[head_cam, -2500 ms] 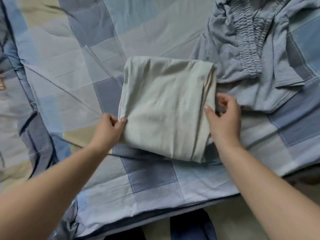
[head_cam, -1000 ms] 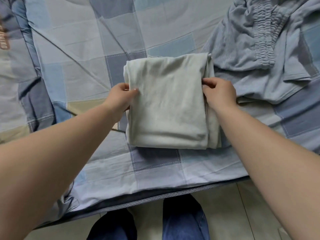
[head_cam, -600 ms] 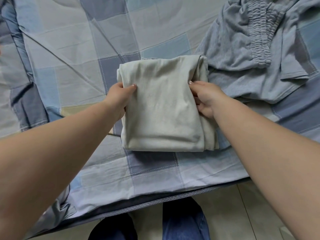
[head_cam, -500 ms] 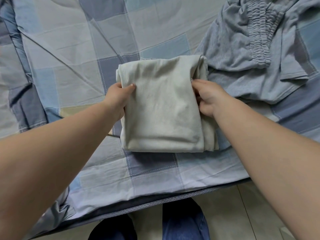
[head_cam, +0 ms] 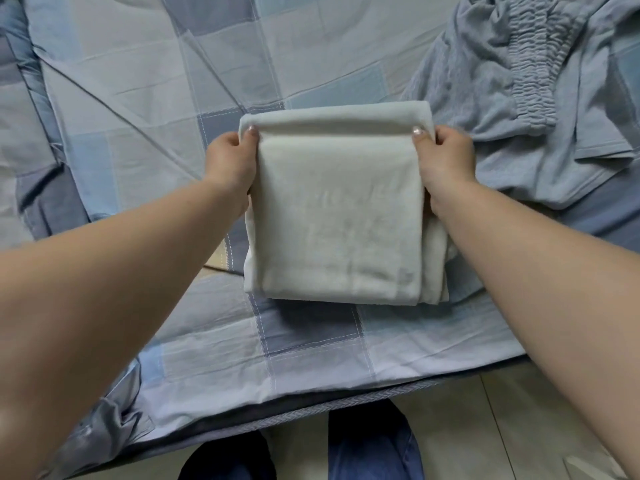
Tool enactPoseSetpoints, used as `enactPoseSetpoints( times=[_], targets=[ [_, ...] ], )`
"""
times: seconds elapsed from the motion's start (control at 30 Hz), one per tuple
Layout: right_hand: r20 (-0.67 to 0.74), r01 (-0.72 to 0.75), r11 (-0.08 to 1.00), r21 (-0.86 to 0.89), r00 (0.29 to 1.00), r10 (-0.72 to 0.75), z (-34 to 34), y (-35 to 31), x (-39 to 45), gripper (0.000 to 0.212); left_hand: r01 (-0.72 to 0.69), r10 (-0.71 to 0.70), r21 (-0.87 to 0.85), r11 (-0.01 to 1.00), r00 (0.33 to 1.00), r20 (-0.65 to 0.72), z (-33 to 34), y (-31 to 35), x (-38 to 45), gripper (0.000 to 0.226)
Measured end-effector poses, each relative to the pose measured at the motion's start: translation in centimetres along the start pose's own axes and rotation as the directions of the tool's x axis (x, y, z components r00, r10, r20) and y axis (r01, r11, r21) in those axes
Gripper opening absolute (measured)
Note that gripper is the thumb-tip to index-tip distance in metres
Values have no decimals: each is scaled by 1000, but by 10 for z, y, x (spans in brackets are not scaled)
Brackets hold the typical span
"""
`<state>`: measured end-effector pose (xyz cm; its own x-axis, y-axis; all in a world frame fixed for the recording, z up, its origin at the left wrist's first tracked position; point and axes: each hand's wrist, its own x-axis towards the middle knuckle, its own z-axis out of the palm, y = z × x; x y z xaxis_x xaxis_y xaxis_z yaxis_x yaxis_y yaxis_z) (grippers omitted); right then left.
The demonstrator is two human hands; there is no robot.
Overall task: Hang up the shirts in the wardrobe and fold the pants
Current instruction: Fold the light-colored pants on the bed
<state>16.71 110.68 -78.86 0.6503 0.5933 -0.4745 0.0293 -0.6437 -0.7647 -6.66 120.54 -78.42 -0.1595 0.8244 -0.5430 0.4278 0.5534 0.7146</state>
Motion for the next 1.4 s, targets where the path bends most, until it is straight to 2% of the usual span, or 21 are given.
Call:
enactPoseSetpoints(
  times=[0.07,0.17,0.23,0.3,0.37,0.47,0.5,0.53,0.6,0.67,0.73,0.83,0.93,1.0,1.07,1.13,1.2,1.27,1.3,1.33,1.4],
  targets=[
    [77,-102,994,39,992,99,0,5,-2,23,31,-34,59,998,998,47,-5,-7,-8,34],
    [246,-275,950,151,941,233,-12,18,-26,26,183,-179,3,983,959,221,-19,-28,-30,33],
    [325,-297,954,46,907,267,-21,41,-50,35,248,-233,1,969,912,338,-30,-48,-50,29],
    [357,-254,960,-117,891,280,-28,67,-76,41,225,-245,95,970,889,387,-38,-69,-70,25],
    [268,-205,964,-171,931,246,-35,91,-86,33,207,-230,104,973,921,314,-42,-88,-81,23],
    [12,-323,946,18,946,323,-63,104,-86,29,177,-188,103,979,976,112,-38,-101,-89,24],
    [-51,-280,960,0,959,279,-72,104,-86,27,119,-132,164,979,989,71,-35,-101,-92,24],
    [-94,-177,978,-110,981,167,-77,101,-88,24,44,-55,219,975,998,44,-31,-100,-96,27],
    [-78,177,934,-311,975,-210,-71,81,-97,19,-148,160,275,950,987,-21,-26,-89,-102,49],
    [43,514,779,-359,843,-536,-44,53,-107,28,-408,448,378,831,894,-23,-21,-73,-105,64],
    [210,674,595,-437,720,-662,-7,32,-109,40,-613,646,480,627,754,119,-8,-57,-103,64],
    [436,699,378,-607,691,-577,41,15,-95,51,-785,704,503,362,584,404,24,-36,-92,59],
    [544,679,181,-711,695,-471,52,25,-55,57,-809,602,575,120,520,606,38,-35,-60,58],
    [520,625,165,-763,745,-418,38,40,-28,66,-781,527,624,4,532,663,35,-43,-40,63],
    [485,565,141,-813,791,-373,23,54,-15,73,-710,489,704,-7,612,622,29,-53,-28,74],
    [491,550,104,-829,804,-335,16,61,-13,76,-618,463,783,77,717,520,23,-60,-22,81],
    [478,534,112,-838,817,-322,16,56,-14,76,-499,387,831,246,837,388,17,-62,-21,83],
    [422,504,189,-843,836,-350,22,48,-24,74,-452,371,840,300,867,334,12,-61,-29,81],
    [396,503,254,-826,838,-375,26,46,-36,74,-496,415,826,266,833,367,11,-62,-36,81],
    [391,530,315,-787,824,-410,31,45,-52,73,-586,476,782,213,761,441,11,-62,-47,80],
    [461,632,323,-705,754,-469,38,54,-88,68,-765,565,640,78,562,604,14,-72,-70,75]
  ],
)
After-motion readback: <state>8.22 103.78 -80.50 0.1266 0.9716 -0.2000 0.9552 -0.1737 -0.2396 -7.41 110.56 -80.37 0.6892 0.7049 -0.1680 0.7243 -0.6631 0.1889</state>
